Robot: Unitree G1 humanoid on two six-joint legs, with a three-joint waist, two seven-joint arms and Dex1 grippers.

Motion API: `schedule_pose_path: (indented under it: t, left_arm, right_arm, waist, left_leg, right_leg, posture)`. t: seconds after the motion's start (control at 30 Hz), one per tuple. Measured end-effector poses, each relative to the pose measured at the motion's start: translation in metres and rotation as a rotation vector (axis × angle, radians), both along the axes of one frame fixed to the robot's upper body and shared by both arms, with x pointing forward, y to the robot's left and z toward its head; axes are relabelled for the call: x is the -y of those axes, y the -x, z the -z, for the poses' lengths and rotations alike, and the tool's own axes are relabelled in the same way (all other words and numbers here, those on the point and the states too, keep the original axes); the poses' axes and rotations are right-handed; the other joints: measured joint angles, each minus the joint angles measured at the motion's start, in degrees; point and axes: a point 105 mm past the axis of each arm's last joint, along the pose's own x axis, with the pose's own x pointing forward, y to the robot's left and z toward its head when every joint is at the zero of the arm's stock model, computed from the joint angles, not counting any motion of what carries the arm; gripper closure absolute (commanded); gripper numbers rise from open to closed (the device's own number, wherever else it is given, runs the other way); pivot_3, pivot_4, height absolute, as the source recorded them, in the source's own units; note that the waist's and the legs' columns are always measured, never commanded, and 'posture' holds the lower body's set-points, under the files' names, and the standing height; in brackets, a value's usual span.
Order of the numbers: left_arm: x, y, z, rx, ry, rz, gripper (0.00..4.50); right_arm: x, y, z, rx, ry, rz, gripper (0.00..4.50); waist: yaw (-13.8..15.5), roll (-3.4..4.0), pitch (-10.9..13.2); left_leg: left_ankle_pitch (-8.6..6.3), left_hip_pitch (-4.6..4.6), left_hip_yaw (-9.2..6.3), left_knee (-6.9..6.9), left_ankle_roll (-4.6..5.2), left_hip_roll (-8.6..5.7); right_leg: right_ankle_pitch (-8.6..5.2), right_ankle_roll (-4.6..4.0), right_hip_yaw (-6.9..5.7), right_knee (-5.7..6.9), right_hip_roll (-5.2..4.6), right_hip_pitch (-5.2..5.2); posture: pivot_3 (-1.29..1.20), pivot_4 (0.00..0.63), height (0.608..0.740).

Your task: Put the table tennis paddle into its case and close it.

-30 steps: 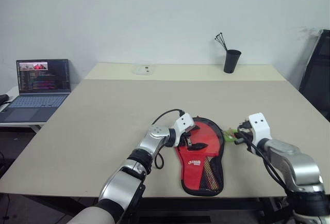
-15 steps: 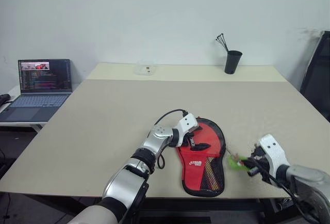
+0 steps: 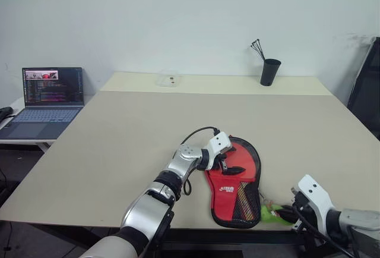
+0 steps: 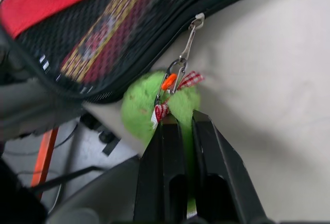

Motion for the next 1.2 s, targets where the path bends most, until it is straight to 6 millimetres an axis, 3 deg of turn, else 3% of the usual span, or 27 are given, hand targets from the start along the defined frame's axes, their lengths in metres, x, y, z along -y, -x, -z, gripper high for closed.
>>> schedule_pose_path:
  t: [0.43, 0.87, 1.13, 1.2]
  left_arm:
    - [0.001, 0.000, 0.000, 0.002, 0.000, -0.003, 0.01]
    - [0.002, -0.001, 0.000, 0.006, -0.001, -0.010, 0.01]
    - [0.004, 0.000, 0.000, 0.008, 0.000, -0.005, 0.01]
    - [0.004, 0.000, 0.000, 0.009, 0.000, -0.004, 0.01]
  right_arm:
    - [-0.029, 0.048, 0.006, -0.129, -0.086, -0.186, 4.47]
    - [-0.035, 0.051, 0.016, -0.130, -0.109, -0.238, 4.47]
    - [-0.025, 0.046, 0.015, -0.128, -0.110, -0.256, 2.08]
    - [-0.021, 0.041, 0.012, -0.111, -0.114, -0.241, 2.08]
  waist:
    - [0.01, -0.06, -0.01]
    - [0.01, -0.09, -0.01]
    - [0.01, -0.12, 0.00]
    - [0.01, -0.13, 0.01]
  left_leg:
    - [-0.02, 0.05, 0.01, 0.02, -0.03, 0.01]
    - [-0.03, 0.06, 0.02, 0.02, -0.05, 0.02]
    - [-0.03, 0.07, 0.04, 0.02, -0.05, 0.01]
    - [-0.03, 0.08, 0.05, 0.02, -0.05, 0.01]
  right_leg:
    - [0.01, 0.03, 0.00, 0.00, 0.00, 0.03]
    - [0.01, 0.03, 0.01, -0.01, 0.00, 0.03]
    - [0.01, 0.04, 0.01, -0.01, 0.00, 0.03]
    - [0.02, 0.06, 0.03, -0.01, 0.00, 0.03]
  posture:
    - [0.00, 0.150, 0.740]
    - [0.00, 0.150, 0.740]
    - [0.00, 0.150, 0.740]
    - [0.00, 0.150, 0.740]
